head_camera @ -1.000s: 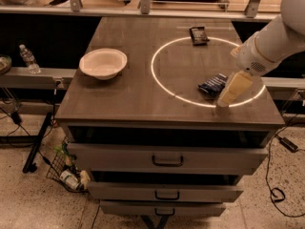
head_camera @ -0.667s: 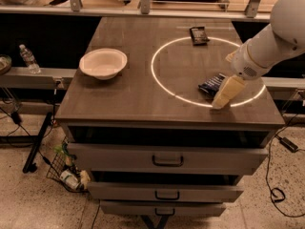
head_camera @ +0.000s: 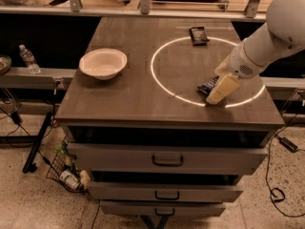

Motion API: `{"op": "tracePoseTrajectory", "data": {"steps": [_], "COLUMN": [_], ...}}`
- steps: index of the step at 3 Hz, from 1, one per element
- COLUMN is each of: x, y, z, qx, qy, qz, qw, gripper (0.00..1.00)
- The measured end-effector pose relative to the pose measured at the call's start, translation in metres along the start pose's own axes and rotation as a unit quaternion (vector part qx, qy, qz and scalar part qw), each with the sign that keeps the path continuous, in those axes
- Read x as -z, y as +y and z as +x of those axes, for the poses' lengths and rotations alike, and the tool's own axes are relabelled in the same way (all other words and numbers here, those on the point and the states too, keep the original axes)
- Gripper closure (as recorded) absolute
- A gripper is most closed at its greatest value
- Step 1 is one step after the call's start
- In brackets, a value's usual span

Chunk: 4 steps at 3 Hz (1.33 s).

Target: Move rxbar blueberry near paper bowl

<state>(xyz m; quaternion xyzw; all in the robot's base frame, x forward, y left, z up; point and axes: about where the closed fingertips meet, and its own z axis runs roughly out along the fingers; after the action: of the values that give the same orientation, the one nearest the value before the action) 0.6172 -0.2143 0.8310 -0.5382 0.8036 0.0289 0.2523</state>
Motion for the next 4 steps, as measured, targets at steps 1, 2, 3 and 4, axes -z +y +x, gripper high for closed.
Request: {"op": "tracePoseTrajectory", "data": {"steps": [1,2,3,4], "x": [0.006,0.01,0.072,0.12], "y": [-0.002,-0.001,0.013,0.023], "z": [-0.003,-0.006,-0.051,-0.084], "qx": [0.0,0.001,0.029,0.068], "qy": [0.0,-0.002,-0.034,-0.073], "qz": [0.0,-0.001,-0.013,-0.012], "qw": [1.0,1.0,0.9989,0.9949], "gripper": [0.72,1.0,1.0,1.0]}}
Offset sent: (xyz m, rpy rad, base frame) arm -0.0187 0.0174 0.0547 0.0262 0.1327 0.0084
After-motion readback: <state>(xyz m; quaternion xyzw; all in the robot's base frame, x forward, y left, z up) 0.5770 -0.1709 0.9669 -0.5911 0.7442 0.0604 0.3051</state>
